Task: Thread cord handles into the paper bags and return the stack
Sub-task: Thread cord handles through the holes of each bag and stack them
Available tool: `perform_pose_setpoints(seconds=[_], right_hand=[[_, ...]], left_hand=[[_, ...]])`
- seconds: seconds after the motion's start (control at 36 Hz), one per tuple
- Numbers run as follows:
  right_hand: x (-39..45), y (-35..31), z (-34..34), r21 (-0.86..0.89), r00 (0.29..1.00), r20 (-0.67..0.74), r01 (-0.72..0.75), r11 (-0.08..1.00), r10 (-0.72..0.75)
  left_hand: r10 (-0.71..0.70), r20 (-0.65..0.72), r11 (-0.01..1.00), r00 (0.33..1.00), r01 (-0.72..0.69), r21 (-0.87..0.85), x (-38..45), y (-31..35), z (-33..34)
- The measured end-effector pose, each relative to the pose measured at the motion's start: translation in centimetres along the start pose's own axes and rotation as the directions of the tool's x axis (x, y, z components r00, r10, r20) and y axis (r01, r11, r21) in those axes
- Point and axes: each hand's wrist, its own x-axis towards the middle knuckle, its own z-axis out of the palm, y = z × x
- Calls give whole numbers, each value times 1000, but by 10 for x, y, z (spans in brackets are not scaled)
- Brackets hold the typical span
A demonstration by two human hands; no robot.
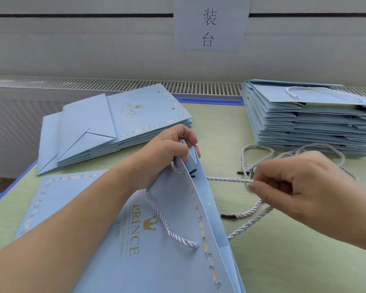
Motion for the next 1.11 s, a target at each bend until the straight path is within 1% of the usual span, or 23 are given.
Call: perform_pose_setpoints(seconds=[0.11,0.17,0.22,0.25,0.33,0.39,0.44,0.5,0.53,0.56,0.61,0.64,0.67,0.72,0.78,0.86,0.92,1.0,1.06,1.11], right_hand=[[0,-2,1,-15,993,-120,-5,1000,4],[0,-2,4,-47,990,-139,-8,999,1],[0,-1,6,-34,992,-123,2,999,-6],[0,0,7,5,994,-108,3,1000,-3],[2,-1,5,152,997,-74,-12,988,23],[6,-4,2,160,996,-77,-21,987,33],[11,-10,0,146,995,-60,-65,987,74],[17,-18,0,194,985,28,-171,966,169],[20,-23,-1,261,969,102,-245,934,225],[23,-28,-1,362,946,177,-319,876,272],[30,-38,-1,561,881,330,-472,680,339],[32,-43,-2,600,845,408,-533,596,346],[32,-46,-2,612,823,464,-566,552,329],[30,-50,-1,612,798,533,-593,523,281],[26,-56,-8,637,788,563,-606,476,249],[15,-66,-23,729,815,553,-574,373,173],[8,-73,-35,777,841,503,-542,320,202],[0,-83,-60,828,894,381,-444,343,237],[-3,-90,-78,863,917,309,-382,330,251],[-6,-93,-96,877,943,216,-301,374,252]], left_hand=[[-7,-10,1000,1000,7,21,-2,-1,-2],[29,-23,995,999,-27,100,-2,-2,-1],[73,-31,972,997,-64,226,-3,-2,2],[91,-24,960,996,-81,269,-3,-2,3],[135,5,930,991,-128,344,-5,-4,7],[157,9,909,988,-148,390,-6,-4,7],[179,8,888,984,-165,430,-5,-4,8],[207,-11,872,978,-179,455,-5,0,11],[218,-27,871,975,-182,457,-5,2,13],[228,-46,874,973,-184,449,-5,5,14],[245,-85,886,966,-188,424,-4,13,17],[259,-103,888,960,-195,417,-4,17,18],[282,-121,885,952,-210,416,-5,23,18],[339,-152,877,928,-254,407,-8,37,19],[393,-177,865,902,-298,404,-13,55,20],[495,-220,835,841,-391,387,-23,85,23],[566,-247,804,786,-460,377,-30,106,26],[671,-259,733,695,-567,377,-39,134,33],[727,-261,683,635,-635,361,-45,152,39],[788,-260,615,558,-685,392,-51,167,45]])
